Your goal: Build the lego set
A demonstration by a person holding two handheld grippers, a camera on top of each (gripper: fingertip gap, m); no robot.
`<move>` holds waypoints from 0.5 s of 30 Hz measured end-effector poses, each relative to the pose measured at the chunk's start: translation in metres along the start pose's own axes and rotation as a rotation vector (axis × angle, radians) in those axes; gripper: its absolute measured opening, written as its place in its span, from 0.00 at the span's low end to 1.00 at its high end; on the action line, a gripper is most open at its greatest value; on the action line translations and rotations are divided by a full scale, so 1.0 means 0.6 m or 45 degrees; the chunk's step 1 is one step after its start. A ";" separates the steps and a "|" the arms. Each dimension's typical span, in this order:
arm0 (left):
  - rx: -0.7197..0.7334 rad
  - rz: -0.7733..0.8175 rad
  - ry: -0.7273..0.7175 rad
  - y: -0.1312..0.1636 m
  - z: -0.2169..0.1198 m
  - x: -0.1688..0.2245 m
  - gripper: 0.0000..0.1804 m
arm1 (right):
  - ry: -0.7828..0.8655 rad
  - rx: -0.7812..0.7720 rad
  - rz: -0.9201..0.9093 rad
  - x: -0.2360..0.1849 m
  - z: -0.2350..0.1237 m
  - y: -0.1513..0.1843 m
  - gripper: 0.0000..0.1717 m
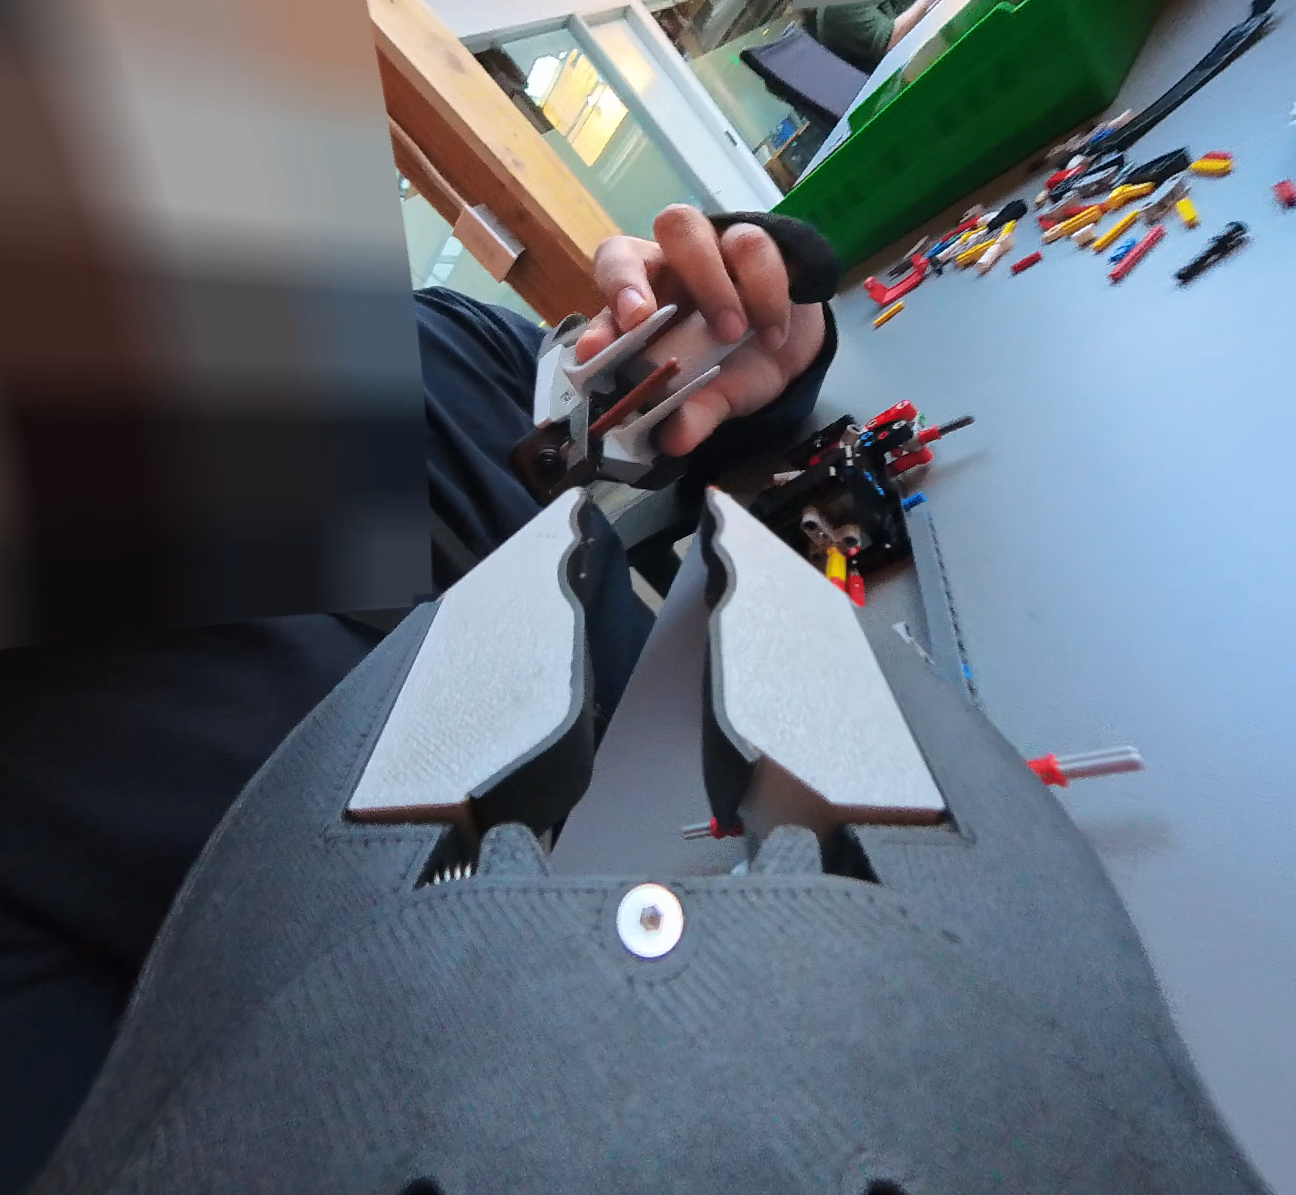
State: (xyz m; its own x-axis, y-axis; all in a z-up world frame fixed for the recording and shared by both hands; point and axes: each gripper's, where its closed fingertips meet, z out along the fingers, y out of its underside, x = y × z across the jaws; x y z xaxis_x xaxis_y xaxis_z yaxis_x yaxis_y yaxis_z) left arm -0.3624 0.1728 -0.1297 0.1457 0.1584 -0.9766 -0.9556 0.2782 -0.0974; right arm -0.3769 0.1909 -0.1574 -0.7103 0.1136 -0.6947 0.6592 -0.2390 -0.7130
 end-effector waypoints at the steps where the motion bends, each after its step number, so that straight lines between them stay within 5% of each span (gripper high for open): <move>1: 0.004 0.007 -0.005 -0.002 0.000 0.000 0.00 | -0.030 -0.007 0.007 -0.005 0.003 0.002 0.12; 4: 0.005 0.007 0.008 -0.001 0.001 0.004 0.00 | -0.096 -0.010 -0.003 -0.018 0.005 0.004 0.00; 15: -0.027 0.008 0.004 0.009 0.004 0.006 0.00 | -0.061 0.072 0.017 -0.008 -0.016 -0.013 0.07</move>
State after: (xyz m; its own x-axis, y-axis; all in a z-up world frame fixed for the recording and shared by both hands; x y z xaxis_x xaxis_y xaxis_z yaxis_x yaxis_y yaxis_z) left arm -0.3663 0.1770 -0.1334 0.1387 0.1570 -0.9778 -0.9616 0.2573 -0.0951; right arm -0.3765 0.2014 -0.1495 -0.7135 0.0642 -0.6977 0.6546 -0.2942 -0.6964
